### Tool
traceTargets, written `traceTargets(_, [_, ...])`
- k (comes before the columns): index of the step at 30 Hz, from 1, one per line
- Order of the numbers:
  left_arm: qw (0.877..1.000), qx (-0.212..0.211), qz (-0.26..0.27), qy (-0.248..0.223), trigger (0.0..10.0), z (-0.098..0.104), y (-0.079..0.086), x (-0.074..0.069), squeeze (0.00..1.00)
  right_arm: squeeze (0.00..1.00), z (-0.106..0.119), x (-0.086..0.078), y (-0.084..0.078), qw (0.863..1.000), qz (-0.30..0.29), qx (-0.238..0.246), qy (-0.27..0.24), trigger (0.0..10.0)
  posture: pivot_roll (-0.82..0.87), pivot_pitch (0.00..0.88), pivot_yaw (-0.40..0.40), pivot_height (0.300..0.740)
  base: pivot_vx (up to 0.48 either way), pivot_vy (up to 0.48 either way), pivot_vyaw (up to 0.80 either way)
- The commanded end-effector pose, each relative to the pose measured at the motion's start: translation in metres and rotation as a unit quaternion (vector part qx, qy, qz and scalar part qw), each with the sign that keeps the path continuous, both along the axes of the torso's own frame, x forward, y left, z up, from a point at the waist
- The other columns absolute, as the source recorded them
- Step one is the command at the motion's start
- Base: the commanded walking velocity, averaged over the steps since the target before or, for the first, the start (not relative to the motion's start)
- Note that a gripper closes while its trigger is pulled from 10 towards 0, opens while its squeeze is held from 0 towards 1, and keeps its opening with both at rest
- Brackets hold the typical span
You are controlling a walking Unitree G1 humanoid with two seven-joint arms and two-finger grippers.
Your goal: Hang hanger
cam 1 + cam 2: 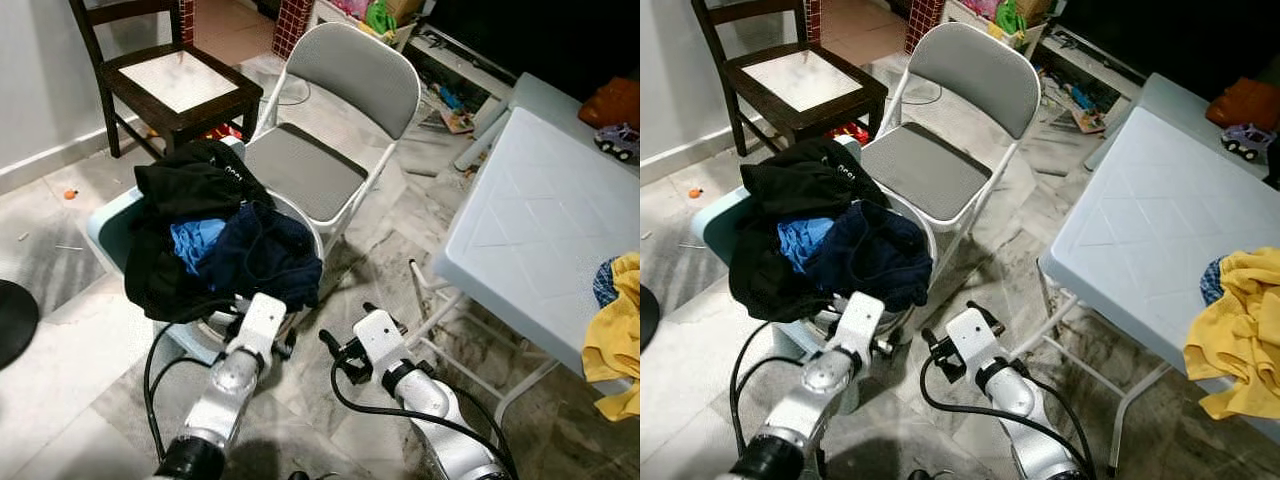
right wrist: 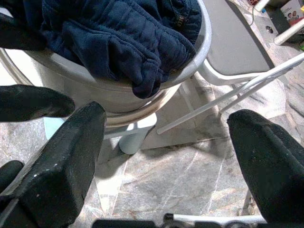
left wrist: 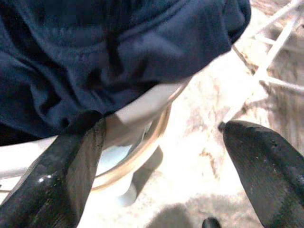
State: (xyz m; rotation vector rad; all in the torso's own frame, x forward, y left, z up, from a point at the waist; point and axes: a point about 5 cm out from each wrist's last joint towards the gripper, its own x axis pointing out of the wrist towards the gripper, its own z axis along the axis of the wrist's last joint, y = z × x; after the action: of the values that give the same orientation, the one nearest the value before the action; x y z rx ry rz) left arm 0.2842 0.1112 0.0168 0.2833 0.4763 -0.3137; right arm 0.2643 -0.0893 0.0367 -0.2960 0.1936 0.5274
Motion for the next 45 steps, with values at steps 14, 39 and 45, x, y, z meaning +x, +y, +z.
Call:
traceTargets(14, [0.996,0.006,0.025,-0.09,10.0,0.028,0.022,0.0,0.0,0.0,-0.007,-0.001,-0.01,1.0,-0.012,-0.011,0.014,10.0,0.2,0.161,-0.275,0.74,0.0,0.0,0.0])
traceTargets(39, [0.995,0.002,0.054,-0.085,10.0,0.035,0.001,0.045,0.0,0.0,-0.007,-0.002,-0.008,1.0,-0.016,-0.007,0.012,10.0,0.17,0.153,-0.262,0.74,0.0,0.0,0.0])
traceTargets(45, [0.995,-0.016,0.051,-0.081,0.0,0.032,-0.001,0.045,0.0,0.0,-0.008,-0.003,-0.009,1.0,-0.02,-0.007,0.012,10.0,0.17,0.154,-0.256,0.74,0.0,0.0,0.0])
